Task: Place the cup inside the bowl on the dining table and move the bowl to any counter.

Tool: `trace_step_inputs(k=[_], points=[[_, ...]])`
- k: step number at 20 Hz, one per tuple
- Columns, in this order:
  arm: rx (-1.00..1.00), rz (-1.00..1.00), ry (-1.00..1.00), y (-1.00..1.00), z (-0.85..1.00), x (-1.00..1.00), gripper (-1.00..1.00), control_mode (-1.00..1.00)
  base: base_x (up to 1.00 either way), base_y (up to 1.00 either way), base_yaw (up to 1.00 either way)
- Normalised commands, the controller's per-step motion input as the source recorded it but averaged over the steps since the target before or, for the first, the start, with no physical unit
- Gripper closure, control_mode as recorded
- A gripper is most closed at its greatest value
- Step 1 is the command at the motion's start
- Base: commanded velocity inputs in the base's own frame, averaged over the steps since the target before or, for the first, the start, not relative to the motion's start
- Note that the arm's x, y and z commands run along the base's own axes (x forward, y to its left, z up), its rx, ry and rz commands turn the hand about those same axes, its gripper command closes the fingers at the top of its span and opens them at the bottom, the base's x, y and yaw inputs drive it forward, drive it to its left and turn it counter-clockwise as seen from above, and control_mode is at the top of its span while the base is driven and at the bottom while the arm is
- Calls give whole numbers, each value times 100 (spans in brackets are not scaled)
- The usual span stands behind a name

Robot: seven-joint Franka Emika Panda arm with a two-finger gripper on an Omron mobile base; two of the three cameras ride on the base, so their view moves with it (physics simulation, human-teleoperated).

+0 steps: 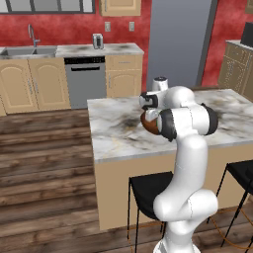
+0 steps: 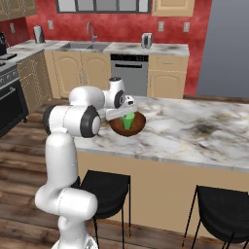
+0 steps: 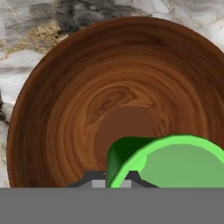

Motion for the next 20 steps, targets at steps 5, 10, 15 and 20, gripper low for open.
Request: trace_step_inputs(k=[5,10,15,20], points=[[0,0,0,0,-5,0,100,-100,0,0,0],[0,0,0,0,0,0,-100,-100,0,0,0],[0,0,0,0,0,0,-100,-100,0,0,0],[0,0,0,0,0,0,-100,-100,0,0,0]])
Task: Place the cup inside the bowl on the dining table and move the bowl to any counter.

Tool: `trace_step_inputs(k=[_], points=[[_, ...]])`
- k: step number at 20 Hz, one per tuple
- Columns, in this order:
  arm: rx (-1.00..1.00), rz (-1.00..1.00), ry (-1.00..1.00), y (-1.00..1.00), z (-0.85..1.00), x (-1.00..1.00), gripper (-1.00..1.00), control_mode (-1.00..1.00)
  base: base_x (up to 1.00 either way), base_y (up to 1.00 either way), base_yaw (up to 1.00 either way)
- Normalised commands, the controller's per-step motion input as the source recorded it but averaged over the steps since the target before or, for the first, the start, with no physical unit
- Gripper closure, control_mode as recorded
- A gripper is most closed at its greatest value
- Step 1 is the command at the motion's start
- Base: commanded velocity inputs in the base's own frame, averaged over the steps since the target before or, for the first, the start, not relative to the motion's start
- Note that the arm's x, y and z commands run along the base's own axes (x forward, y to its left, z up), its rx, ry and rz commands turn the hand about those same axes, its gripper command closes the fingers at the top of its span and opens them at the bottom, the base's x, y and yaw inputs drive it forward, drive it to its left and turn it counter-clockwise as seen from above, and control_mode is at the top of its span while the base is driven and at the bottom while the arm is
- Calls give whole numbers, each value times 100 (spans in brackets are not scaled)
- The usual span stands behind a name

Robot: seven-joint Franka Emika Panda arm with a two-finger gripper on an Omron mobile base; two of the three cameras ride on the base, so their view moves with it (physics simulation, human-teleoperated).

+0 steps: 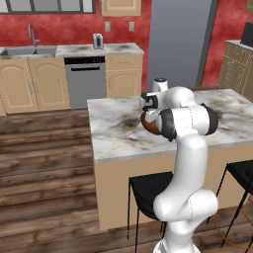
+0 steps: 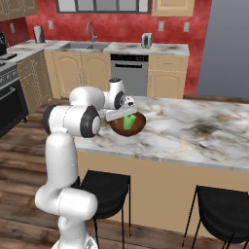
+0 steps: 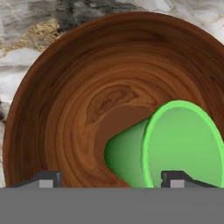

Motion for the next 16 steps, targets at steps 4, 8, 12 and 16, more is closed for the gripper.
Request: trace_step_inputs(k=[4,8,12,16], points=[[0,0,0,0,1,-2,-100,-100,0,0,0],[0,0,0,0,27,-30,-100,-100,0,0,0],[0,0,0,2,23,-26,-100,-100,0,0,0],[0,0,0,4,21,-24,-100,-100,0,0,0]])
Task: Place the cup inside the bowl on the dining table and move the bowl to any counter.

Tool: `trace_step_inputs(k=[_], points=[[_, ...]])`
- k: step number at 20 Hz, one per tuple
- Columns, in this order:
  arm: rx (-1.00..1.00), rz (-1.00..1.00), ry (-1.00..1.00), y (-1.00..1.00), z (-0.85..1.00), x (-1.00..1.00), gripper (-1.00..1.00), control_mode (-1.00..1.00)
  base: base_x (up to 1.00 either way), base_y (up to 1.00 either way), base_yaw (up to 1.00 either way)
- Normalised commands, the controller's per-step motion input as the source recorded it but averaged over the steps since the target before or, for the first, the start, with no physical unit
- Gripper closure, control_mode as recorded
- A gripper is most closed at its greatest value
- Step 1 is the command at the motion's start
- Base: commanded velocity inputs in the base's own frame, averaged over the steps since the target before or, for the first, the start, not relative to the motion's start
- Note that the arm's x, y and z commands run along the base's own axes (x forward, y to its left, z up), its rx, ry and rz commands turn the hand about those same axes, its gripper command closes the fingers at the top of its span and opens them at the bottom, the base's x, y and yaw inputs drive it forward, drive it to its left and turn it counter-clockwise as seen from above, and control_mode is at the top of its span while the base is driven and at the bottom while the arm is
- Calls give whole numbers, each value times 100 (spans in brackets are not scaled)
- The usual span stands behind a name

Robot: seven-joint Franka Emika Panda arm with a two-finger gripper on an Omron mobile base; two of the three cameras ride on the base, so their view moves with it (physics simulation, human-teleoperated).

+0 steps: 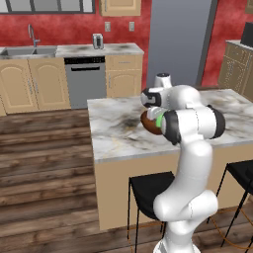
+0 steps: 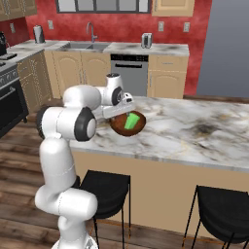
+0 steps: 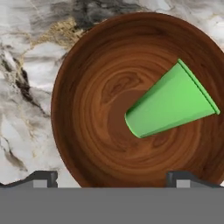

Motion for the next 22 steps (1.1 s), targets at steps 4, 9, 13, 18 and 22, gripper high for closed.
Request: trace_step_inputs(k=[4,9,13,18,22], points=[[0,0,0,13,17,-29,-100,-100,0,0,0],[0,0,0,35,13,-37,-100,-100,0,0,0],[0,0,0,35,10,-30,-100,-100,0,0,0],[0,0,0,27,1,-15,-100,-100,0,0,0],[0,0,1,8,-6,7,-100,-100,0,0,0]])
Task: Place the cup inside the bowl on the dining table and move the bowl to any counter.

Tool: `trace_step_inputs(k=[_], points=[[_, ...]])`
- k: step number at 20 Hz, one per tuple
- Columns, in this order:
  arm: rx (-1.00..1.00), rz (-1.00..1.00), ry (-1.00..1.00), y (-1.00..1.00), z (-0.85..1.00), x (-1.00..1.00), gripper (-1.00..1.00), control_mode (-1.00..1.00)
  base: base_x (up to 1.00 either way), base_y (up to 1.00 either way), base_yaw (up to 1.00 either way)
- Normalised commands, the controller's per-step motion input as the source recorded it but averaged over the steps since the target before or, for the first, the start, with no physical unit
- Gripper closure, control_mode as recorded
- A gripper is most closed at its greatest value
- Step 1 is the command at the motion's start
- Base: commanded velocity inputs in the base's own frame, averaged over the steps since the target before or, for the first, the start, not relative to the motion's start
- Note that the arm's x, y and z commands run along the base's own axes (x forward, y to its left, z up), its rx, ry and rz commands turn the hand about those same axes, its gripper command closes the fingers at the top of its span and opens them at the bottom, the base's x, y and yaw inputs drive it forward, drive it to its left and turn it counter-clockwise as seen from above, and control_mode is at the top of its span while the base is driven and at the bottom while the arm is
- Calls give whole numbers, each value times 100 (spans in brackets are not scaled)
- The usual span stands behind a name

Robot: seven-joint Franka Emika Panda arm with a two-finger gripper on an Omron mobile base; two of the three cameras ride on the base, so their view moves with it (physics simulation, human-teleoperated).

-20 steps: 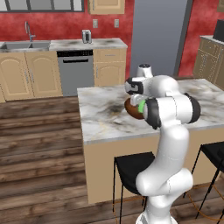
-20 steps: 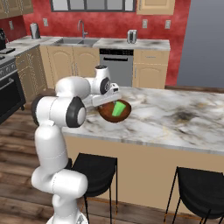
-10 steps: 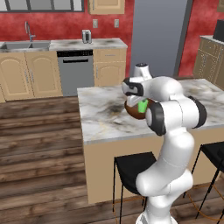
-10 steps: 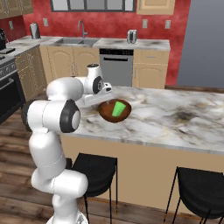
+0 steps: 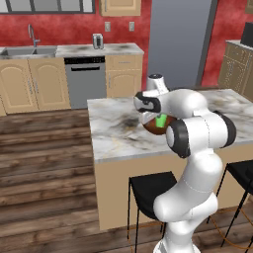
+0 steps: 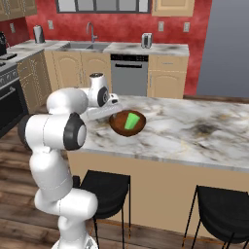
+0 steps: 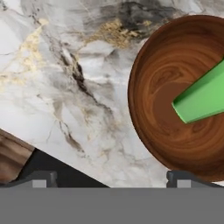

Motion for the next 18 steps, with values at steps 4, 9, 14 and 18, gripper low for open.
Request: trace_step_inputs(k=[4,9,14,18], points=[[0,-8,1,8,-14,37,-100,-100,0,0,0],[0,-16,0,1,-1,28,-100,-100,0,0,0],[0,-12,0,10,0,3,-100,-100,0,0,0],[0,-7,-8,26,0,0,-100,-100,0,0,0]])
